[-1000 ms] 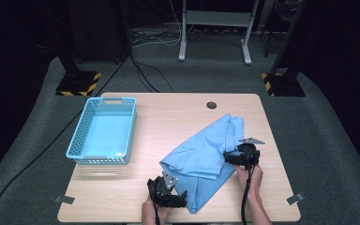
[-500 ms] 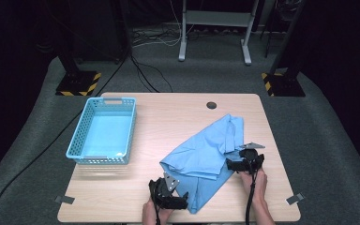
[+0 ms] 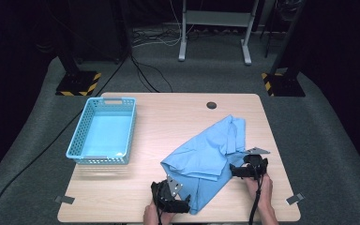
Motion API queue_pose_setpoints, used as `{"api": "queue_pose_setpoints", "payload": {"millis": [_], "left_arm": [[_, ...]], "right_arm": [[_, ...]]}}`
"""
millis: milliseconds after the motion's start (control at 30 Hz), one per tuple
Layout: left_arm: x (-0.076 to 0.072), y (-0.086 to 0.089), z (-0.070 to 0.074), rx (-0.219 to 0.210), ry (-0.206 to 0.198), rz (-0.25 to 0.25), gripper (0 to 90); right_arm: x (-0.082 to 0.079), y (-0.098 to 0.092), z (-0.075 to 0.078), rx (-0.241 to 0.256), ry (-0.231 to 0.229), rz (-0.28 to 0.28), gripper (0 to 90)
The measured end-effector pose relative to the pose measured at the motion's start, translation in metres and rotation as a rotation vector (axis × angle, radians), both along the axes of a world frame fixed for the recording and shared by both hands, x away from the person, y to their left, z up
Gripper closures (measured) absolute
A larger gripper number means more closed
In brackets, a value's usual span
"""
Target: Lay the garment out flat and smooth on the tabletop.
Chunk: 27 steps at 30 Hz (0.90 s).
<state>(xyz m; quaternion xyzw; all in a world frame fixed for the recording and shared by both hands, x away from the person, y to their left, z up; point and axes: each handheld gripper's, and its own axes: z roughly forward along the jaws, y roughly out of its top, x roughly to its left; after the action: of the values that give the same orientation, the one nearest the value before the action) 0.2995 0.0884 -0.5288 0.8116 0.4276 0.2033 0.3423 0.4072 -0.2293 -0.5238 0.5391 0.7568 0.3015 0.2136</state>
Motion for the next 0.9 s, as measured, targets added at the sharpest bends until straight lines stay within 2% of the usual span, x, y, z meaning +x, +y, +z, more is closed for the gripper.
{"api": "queue_pose_setpoints", "payload": {"millis": [233, 367, 500, 667, 900], "left_arm": [[-0.006, -0.008, 0.0, 0.005, -0.007, -0.014, 2.2], [-0.001, -0.005, 0.0, -0.016, 0.028, -0.025, 2.1], [0.001, -0.005, 0.001, -0.004, 0.033, -0.024, 1.4], [0.004, -0.008, 0.006, -0.037, 0.033, -0.027, 1.3], [0.021, -0.023, 0.017, -0.045, 0.021, -0.071, 0.3]], "right_arm": [[-0.004, -0.006, 0.0, 0.001, -0.002, 0.019, 0.3], [-0.005, -0.009, -0.001, 0.007, -0.016, 0.033, 0.3], [-0.008, -0.01, -0.002, 0.02, -0.031, 0.036, 1.1], [-0.009, -0.01, -0.003, 0.022, -0.035, 0.04, 1.1], [-0.009, -0.01, -0.003, 0.026, -0.038, 0.038, 2.0]]}}
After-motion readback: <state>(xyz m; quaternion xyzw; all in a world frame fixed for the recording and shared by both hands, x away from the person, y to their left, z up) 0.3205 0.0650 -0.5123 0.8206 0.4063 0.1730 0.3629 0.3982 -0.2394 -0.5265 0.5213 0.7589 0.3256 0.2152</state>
